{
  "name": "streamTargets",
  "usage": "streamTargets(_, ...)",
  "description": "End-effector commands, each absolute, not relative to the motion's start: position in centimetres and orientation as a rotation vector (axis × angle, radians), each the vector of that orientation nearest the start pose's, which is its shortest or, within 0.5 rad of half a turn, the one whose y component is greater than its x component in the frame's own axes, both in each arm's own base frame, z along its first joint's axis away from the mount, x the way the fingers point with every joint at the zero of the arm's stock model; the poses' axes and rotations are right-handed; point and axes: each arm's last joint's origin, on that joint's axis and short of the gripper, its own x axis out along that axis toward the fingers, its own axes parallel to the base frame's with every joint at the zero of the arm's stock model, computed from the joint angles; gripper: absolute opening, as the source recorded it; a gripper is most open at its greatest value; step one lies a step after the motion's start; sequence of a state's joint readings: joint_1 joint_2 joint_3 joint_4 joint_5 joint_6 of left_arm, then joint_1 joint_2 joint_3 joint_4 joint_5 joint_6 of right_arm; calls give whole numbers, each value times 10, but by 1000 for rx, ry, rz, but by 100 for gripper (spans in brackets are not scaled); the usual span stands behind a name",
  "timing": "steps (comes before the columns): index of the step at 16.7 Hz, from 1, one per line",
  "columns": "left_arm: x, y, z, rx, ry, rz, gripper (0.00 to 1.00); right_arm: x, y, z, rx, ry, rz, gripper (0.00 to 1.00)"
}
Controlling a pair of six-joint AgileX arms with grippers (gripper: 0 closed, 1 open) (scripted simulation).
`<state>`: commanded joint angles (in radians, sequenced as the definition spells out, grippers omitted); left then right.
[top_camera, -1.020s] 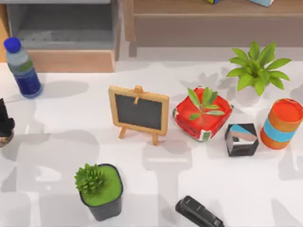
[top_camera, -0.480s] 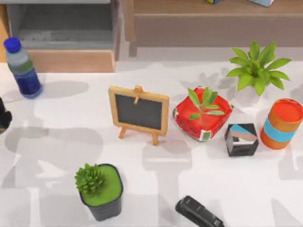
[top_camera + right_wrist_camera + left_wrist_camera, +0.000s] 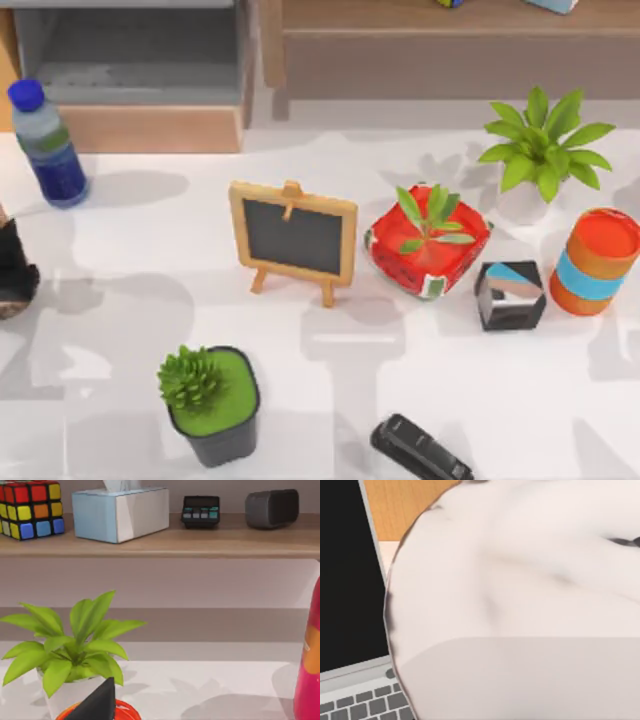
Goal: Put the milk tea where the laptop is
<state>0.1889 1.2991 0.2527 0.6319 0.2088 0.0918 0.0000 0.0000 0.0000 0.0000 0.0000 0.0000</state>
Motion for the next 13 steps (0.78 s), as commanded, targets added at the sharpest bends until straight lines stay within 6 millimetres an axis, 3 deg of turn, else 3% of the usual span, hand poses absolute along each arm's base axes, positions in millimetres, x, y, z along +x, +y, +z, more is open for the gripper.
streamTargets(3,216,35,132,-2,403,-30,0,106,-1,160,0,0,0,100)
streamTargets(13,216,35,132,-2,403,-30,75,106,-1,160,0,0,0,100)
